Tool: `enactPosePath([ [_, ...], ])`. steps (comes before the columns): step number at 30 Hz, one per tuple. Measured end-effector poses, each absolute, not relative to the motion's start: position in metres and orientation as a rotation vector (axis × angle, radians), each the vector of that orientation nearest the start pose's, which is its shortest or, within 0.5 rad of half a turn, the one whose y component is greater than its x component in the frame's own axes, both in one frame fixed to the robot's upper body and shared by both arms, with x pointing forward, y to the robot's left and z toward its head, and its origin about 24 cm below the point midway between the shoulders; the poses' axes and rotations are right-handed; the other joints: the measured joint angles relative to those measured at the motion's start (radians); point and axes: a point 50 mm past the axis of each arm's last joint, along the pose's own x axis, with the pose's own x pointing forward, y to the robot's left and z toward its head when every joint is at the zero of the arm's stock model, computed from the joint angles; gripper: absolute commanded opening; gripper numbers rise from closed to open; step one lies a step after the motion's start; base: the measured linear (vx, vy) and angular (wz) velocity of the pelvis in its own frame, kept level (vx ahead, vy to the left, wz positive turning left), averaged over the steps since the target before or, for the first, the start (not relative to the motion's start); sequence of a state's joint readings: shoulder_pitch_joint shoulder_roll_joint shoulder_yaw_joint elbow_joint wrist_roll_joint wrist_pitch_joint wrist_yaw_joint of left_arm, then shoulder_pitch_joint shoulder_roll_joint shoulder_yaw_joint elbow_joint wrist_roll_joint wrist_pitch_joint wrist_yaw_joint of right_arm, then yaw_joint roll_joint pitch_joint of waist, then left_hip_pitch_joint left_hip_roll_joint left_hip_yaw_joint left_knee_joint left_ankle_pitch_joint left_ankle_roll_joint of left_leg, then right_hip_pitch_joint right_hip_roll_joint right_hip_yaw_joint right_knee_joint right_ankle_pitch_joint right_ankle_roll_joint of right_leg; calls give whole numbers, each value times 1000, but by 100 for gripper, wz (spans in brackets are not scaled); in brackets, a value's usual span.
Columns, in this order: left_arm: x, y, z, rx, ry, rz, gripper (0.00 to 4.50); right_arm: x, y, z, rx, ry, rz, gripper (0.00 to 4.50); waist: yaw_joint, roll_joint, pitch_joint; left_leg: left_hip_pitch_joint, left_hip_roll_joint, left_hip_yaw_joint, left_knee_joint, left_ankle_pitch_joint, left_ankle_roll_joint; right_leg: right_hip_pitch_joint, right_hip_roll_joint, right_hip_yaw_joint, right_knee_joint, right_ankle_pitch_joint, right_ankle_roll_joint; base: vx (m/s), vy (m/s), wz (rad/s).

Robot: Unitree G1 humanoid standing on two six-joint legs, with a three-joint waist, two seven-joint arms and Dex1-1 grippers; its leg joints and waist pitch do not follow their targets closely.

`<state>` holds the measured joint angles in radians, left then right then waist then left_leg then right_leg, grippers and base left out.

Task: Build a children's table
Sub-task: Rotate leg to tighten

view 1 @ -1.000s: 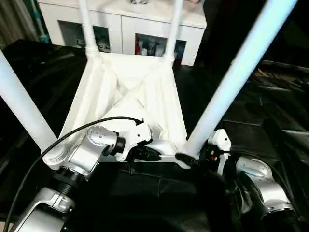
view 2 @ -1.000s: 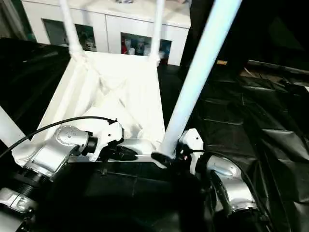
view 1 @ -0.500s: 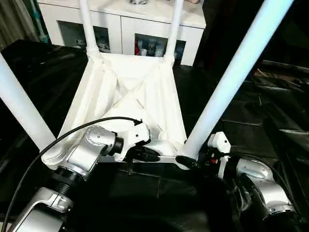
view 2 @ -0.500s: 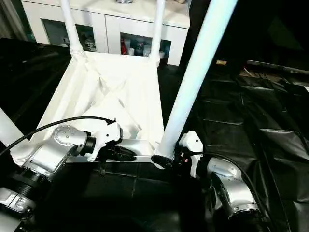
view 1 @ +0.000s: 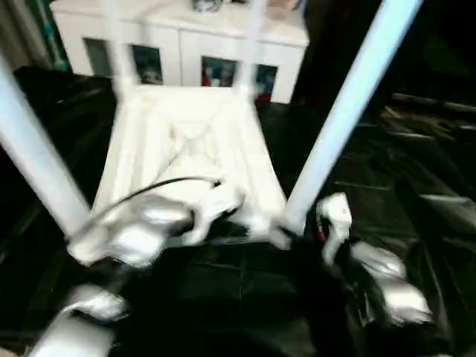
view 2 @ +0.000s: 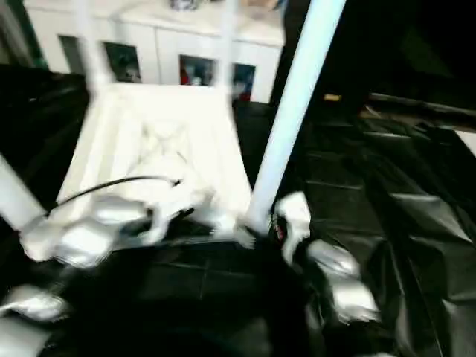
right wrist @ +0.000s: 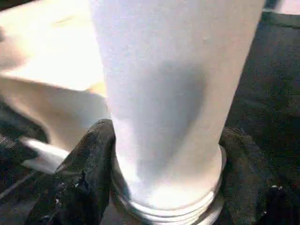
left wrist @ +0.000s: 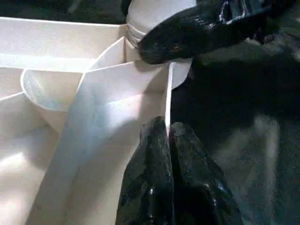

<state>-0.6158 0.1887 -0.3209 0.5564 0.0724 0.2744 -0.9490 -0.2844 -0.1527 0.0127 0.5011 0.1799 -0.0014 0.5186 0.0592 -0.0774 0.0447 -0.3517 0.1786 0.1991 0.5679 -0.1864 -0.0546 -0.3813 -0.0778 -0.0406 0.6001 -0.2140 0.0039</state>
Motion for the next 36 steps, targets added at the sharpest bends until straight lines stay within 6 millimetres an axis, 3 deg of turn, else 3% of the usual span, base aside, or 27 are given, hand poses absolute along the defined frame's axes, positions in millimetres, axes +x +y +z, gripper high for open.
enactPosePath([
  [6,329,48,43,318,466,-1082,0,309,-148,7,42,214,324,272,9,7,-4,-1,-3,0,0,0,0,2,-2,2,0,1,-2,0,0,0],
  [10,328,41,40,323,472,-1066,0,311,-152,7,45,209,290,272,18,11,-6,-1,-3,0,0,0,1,3,-2,2,0,2,-2,0,0,0],
  [12,328,40,41,331,470,-1068,0,310,-153,7,56,205,291,328,22,11,-6,-1,-3,0,-1,0,1,3,-2,2,0,1,-1,0,0,0],
  [15,328,41,41,337,469,-1066,0,307,-154,6,72,198,308,344,25,9,-6,-1,-3,0,-2,0,1,2,-2,1,0,1,-1,0,0,0],
  [18,330,47,42,352,469,-1057,0,302,-157,7,50,193,380,378,19,4,-3,-1,-2,0,-2,0,0,1,-2,1,0,0,2,0,0,0],
  [22,328,67,45,386,477,-1101,0,289,-167,12,4,195,577,378,-2,-2,0,-4,-2,-3,-5,0,0,0,-1,-1,-2,-2,4,0,0,0],
  [27,322,92,51,418,496,-1202,0,278,-174,18,-9,201,747,378,-13,-3,0,-3,0,-6,-10,0,0,-2,1,-4,-4,2,-1,0,0,0],
  [30,316,105,53,413,502,-1280,0,277,-172,21,-11,194,814,378,-11,-3,0,-3,0,-5,-14,-1,-1,-4,1,-5,-5,1,-2,0,0,0],
  [36,307,115,55,415,526,-1372,0,273,-158,26,-15,186,943,378,9,-4,1,-2,1,-4,-12,0,2,-4,1,-4,-5,-2,-6,0,0,0],
])
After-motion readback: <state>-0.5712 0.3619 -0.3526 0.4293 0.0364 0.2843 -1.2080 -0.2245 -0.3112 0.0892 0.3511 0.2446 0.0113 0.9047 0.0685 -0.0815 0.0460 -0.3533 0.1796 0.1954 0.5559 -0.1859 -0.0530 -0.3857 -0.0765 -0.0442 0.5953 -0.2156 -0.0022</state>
